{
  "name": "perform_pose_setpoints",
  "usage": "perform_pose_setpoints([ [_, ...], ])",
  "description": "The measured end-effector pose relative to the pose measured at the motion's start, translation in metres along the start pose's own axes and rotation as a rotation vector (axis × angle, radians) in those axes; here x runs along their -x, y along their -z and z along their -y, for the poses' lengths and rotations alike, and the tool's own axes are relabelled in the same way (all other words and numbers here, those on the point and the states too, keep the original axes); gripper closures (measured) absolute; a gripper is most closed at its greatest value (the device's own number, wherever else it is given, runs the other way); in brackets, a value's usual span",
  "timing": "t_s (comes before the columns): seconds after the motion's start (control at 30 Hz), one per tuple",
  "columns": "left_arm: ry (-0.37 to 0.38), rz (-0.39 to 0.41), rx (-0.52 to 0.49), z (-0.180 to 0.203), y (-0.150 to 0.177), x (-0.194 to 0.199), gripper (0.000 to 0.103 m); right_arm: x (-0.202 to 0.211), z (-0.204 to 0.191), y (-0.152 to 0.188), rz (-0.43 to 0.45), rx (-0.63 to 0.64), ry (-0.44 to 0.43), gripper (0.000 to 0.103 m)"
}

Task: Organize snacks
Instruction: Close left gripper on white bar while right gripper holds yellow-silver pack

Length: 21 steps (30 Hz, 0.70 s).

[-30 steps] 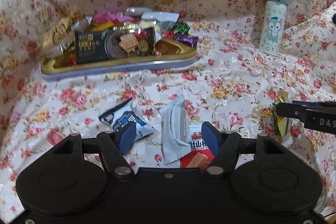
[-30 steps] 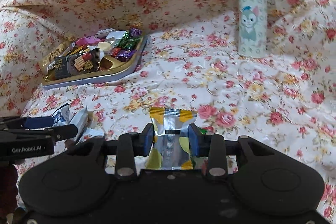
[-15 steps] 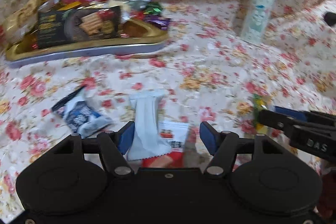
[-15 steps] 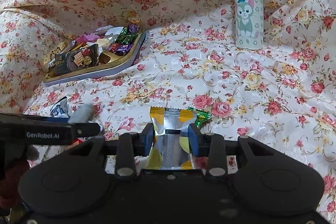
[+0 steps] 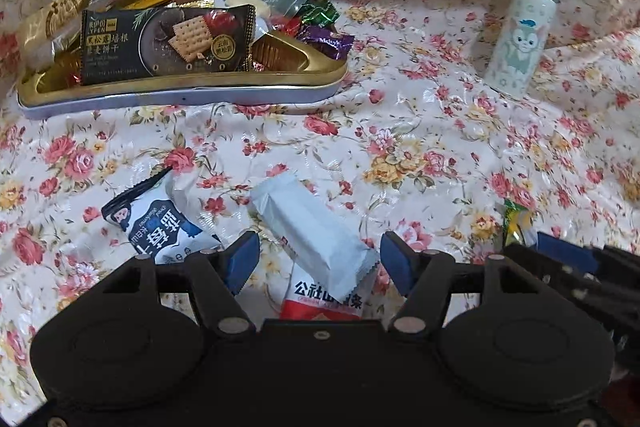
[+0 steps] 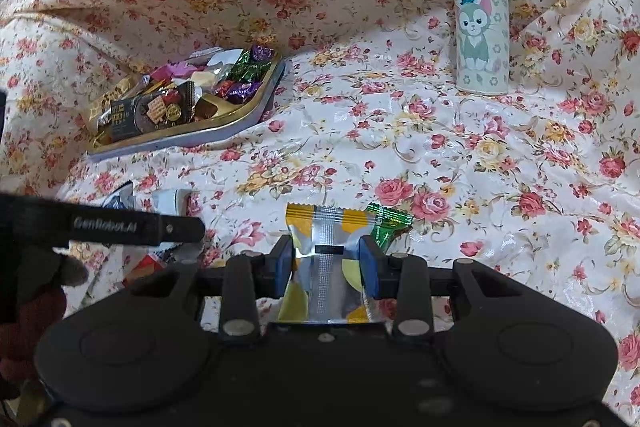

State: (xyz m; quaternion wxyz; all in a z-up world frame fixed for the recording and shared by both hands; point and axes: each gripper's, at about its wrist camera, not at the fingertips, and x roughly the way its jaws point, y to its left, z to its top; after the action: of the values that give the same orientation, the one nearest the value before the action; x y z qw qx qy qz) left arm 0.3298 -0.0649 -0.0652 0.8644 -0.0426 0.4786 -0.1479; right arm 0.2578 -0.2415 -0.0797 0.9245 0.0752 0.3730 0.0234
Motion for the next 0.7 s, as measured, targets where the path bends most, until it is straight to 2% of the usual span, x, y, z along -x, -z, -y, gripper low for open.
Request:
perform_pose_setpoints([
  [0.3,0.018,-0.017,0.073,0.0,-0.01,-0.007,0.034,-0.01,-0.013,0.004,-0.017,0.093,0.009,0.064],
  [0.47,-0.001,-0.016,0.071,0.003,-0.012,-0.009,0.036,-0.015,-0.015,0.007,-0.05,0.102,-0.006,0.059],
  [0.53,-0.013,-0.011,0.065,0.004,-0.012,-0.01,0.041,-0.016,-0.017,0.009,-0.053,0.114,-0.003,0.059],
  [0.6,-0.038,-0.002,0.049,0.006,-0.012,-0.01,0.054,-0.016,-0.017,0.011,-0.058,0.119,-0.003,0.058],
  [0.67,-0.051,0.0,0.033,0.006,-0.012,-0.011,0.061,-0.016,-0.018,0.012,-0.055,0.125,0.0,0.058],
  [0.7,-0.047,0.0,0.032,0.006,-0.013,-0.011,0.069,-0.016,-0.018,0.012,-0.055,0.125,0.001,0.058],
])
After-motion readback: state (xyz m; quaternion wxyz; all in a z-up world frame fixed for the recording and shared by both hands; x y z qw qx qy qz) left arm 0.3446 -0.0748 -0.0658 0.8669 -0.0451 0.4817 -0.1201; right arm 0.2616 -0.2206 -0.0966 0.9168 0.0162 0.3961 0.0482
